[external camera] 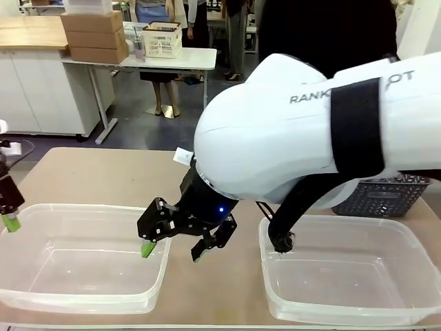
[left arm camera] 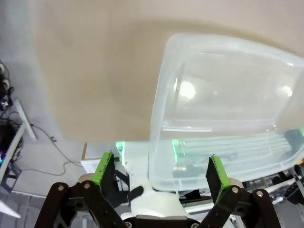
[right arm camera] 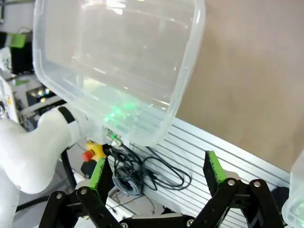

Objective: Sort the waste into each basket.
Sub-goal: Pick up the Organizing box on the left side of the table and lift it.

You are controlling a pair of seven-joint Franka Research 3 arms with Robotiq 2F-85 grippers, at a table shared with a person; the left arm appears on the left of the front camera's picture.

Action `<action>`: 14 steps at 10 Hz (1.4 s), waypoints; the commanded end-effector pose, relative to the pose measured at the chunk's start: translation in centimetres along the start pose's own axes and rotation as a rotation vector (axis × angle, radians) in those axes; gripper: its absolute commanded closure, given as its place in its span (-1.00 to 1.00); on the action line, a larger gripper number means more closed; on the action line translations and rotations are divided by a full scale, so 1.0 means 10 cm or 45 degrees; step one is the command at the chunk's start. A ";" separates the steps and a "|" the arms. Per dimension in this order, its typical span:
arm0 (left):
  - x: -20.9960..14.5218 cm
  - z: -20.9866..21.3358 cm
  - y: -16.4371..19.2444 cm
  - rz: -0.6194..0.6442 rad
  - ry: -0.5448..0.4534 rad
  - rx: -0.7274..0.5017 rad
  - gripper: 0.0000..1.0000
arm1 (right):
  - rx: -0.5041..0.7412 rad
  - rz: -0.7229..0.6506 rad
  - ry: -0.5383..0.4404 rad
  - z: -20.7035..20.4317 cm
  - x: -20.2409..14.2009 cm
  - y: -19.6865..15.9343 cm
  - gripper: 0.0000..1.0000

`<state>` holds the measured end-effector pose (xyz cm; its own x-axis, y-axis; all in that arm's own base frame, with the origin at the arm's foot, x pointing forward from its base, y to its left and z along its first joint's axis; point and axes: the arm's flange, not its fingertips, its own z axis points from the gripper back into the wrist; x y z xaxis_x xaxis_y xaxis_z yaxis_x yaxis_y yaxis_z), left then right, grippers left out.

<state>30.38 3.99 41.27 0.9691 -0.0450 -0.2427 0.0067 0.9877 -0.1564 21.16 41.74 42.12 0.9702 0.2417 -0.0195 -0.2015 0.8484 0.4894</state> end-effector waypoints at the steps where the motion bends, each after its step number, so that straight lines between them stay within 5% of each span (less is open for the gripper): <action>1: -0.34 -0.63 -0.10 -0.012 -0.042 0.000 -1.00 | -0.183 -0.211 -0.053 -0.30 0.18 0.26 -1.00; 7: -0.43 -0.96 -0.13 -0.044 0.048 -0.023 -1.00 | -0.533 -0.396 -0.271 -0.99 0.75 0.56 -1.00; 14: -0.58 -1.35 -0.08 0.004 0.135 0.036 -1.00 | -0.565 -0.301 -0.226 -1.05 0.76 0.62 -1.00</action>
<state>31.83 2.86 36.84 0.9342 -0.0808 -0.3474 0.0248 0.9864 -0.1627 25.59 53.43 35.98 0.9962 -0.0258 0.0827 0.0182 0.9957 0.0905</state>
